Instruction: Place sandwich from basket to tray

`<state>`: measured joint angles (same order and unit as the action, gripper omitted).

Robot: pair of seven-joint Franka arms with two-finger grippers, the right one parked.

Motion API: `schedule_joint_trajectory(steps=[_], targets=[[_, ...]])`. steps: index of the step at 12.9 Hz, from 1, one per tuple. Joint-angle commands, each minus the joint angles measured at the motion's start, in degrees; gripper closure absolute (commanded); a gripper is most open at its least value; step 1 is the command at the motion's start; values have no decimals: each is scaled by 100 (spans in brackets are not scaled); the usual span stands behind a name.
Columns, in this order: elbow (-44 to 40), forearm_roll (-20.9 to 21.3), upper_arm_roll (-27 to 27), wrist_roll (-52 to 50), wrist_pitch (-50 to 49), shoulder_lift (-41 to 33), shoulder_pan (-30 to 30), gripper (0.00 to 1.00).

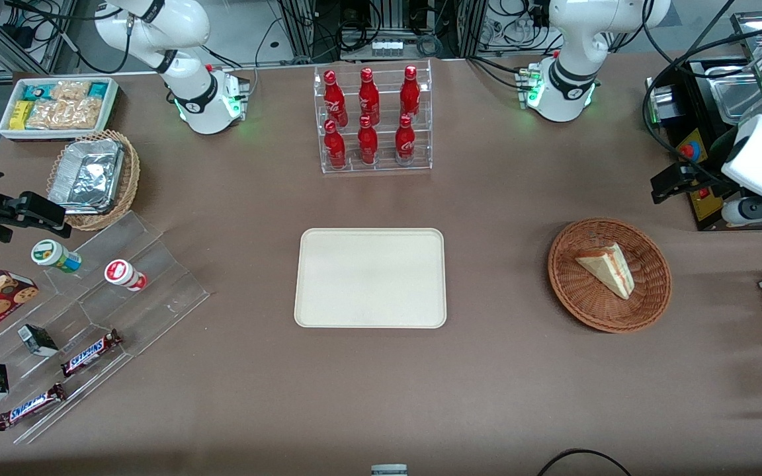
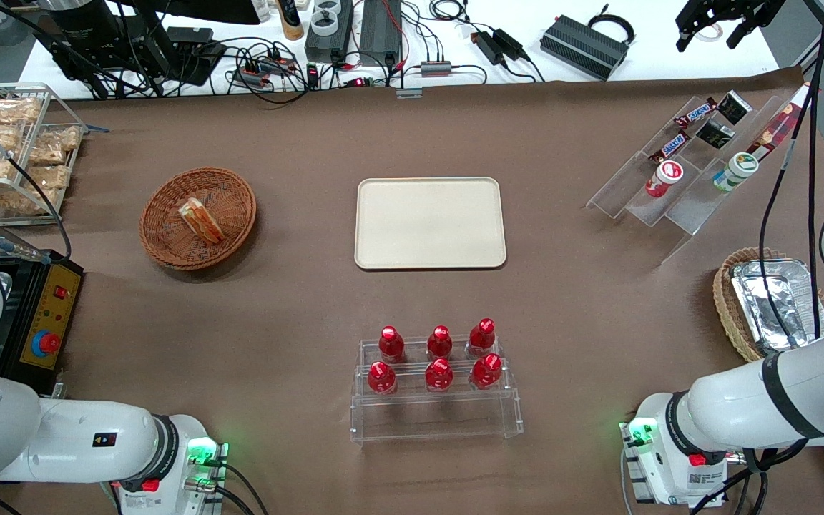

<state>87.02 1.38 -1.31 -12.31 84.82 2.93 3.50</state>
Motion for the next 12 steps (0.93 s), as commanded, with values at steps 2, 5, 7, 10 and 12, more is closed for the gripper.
schedule_joint_trajectory(steps=[2,5,7,10,12], targets=[[455,125,174,-465,25,59,-42,0],[921,169,227,-1349,490,94,-174,0],[1395,160,227,-2096,1139,94,-174,0],[2037,73,219,-3336,2176,147,-192,0],[2319,11,227,-4012,2617,242,-209,1]])
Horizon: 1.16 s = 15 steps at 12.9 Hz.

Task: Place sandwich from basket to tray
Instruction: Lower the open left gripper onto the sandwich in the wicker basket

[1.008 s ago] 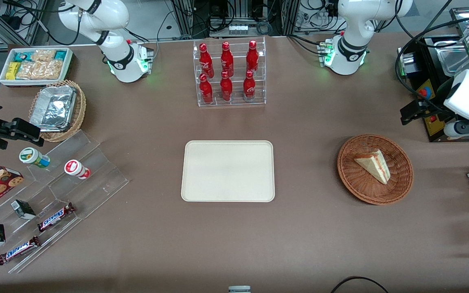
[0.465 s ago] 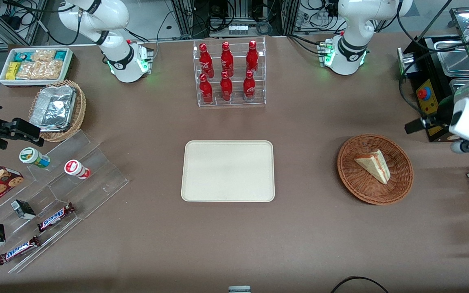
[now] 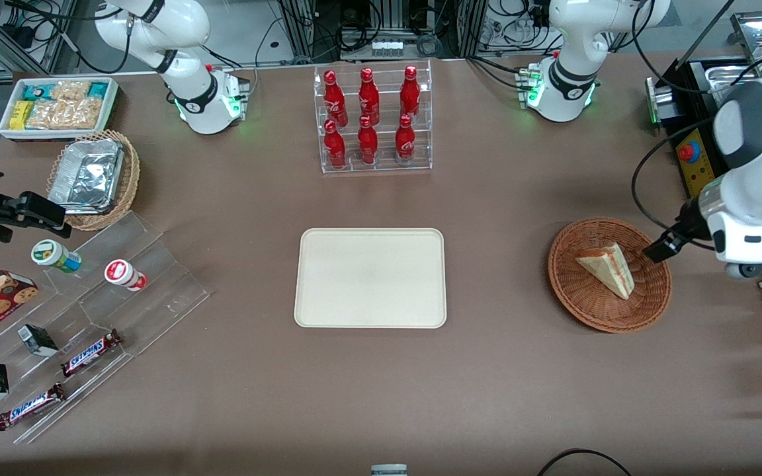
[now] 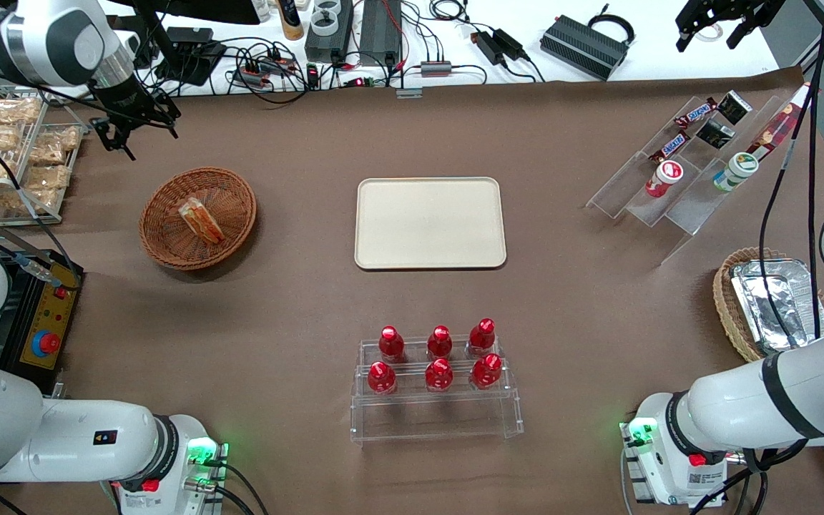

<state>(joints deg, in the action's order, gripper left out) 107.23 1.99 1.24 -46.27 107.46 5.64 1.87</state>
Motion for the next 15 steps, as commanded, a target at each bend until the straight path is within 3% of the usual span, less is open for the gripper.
schedule_joint_trajectory(steps=[1,12,15], targets=[[334,-67,-28,-733,537,85,-90,1],[1229,-76,-28,-752,2049,1264,-72,1],[1819,-128,-28,-778,3069,1360,-125,1]])
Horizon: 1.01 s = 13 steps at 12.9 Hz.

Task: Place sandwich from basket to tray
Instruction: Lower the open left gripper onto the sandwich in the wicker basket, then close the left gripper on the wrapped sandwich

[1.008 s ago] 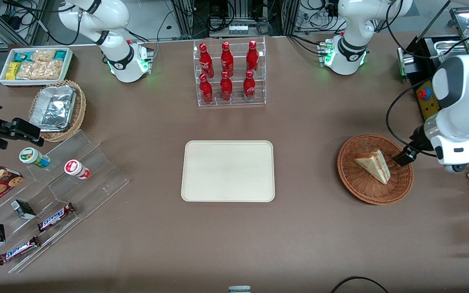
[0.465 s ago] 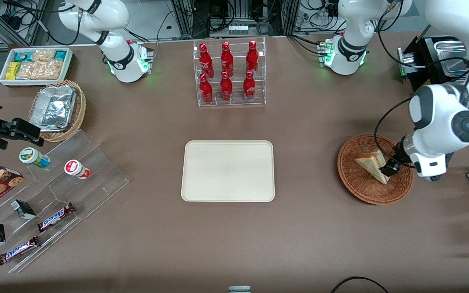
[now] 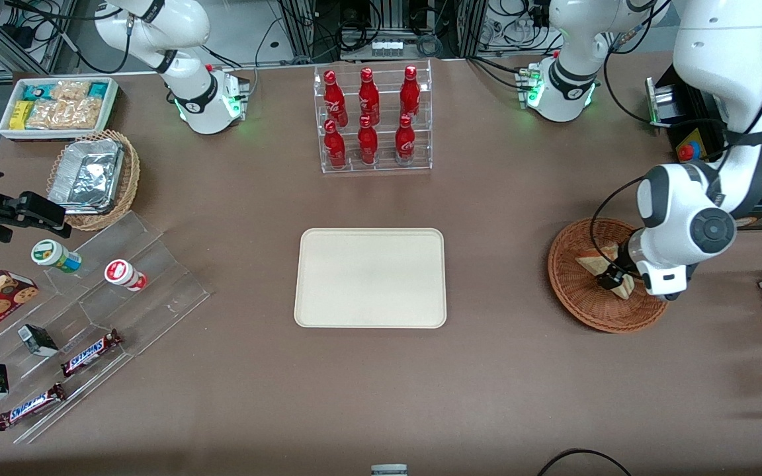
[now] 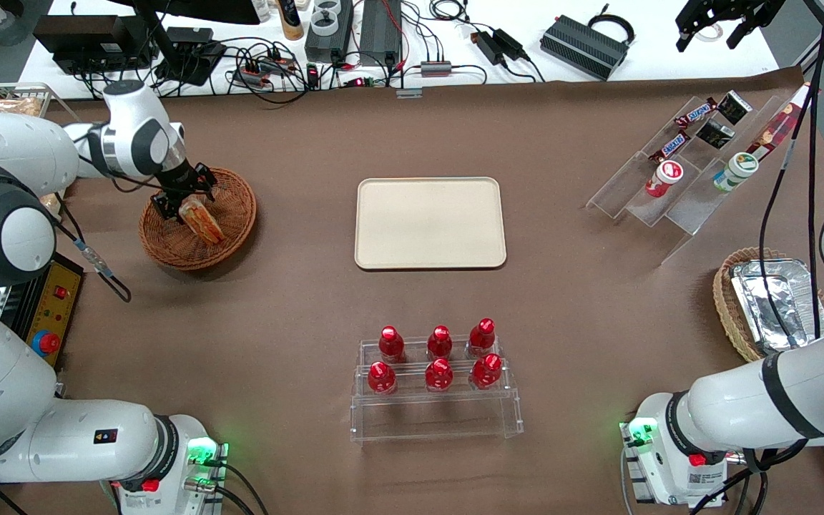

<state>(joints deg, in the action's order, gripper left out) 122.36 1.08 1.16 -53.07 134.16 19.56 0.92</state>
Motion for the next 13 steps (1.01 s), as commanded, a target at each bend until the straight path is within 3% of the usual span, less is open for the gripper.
schedule_joint_trajectory(steps=[1,3,6,11,13], targets=[[280,-46,-19,-133,392,-13,-22,3],[210,-46,-19,-291,331,-31,-22,14],[-27,24,-19,-231,-335,-74,-13,44],[-642,-19,-28,-318,-1347,-224,48,46],[-1116,-125,-37,-798,-1637,-180,75,46]])
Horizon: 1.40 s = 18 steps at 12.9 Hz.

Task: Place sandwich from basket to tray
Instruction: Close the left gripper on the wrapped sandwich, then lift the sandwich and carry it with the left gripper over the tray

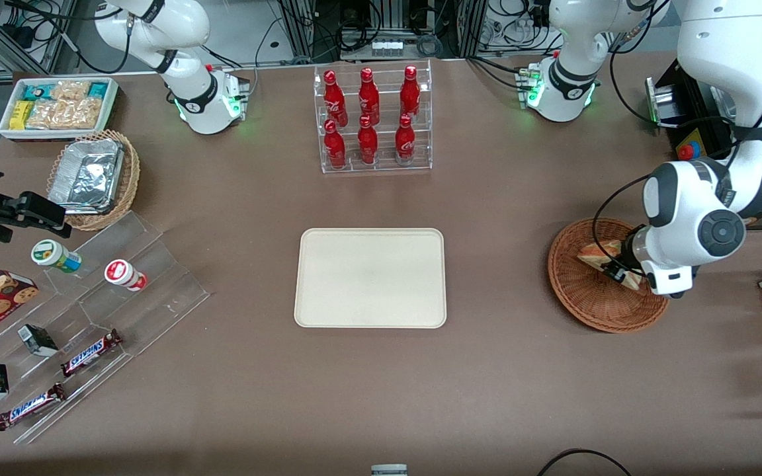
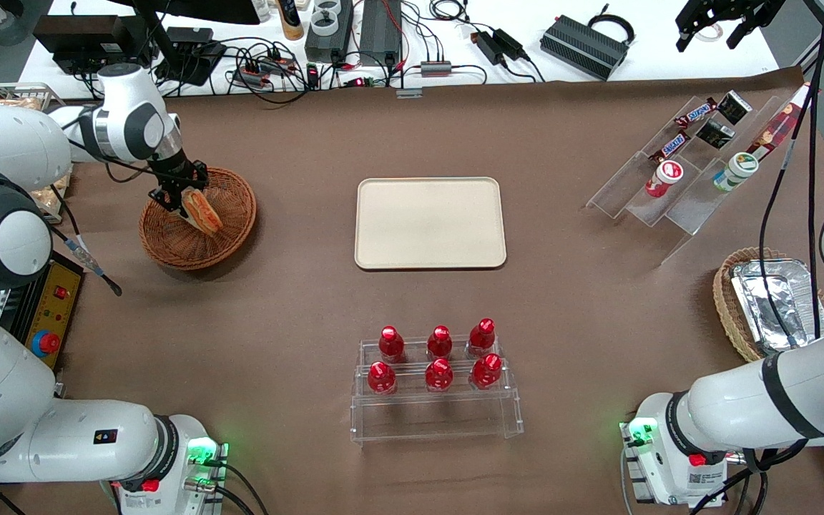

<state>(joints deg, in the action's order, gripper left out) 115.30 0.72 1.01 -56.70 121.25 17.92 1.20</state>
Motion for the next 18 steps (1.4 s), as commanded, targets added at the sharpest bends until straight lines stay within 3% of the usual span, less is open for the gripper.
schedule_joint_trajectory(steps=[1,4,5,9,14,16,18], targets=[[-621,-229,-74,-778,-399,1,73,47],[-1113,-1115,-145,-1535,-418,106,458,47],[-1254,-1205,-136,-1798,-418,185,703,47],[-1589,-926,-127,-1985,-409,510,1758,47],[-2133,-644,-127,-2083,-339,1063,2576,51],[-2152,-310,-145,-1716,-338,1152,2849,53],[-2143,-449,-223,-804,-365,1135,2886,53]])
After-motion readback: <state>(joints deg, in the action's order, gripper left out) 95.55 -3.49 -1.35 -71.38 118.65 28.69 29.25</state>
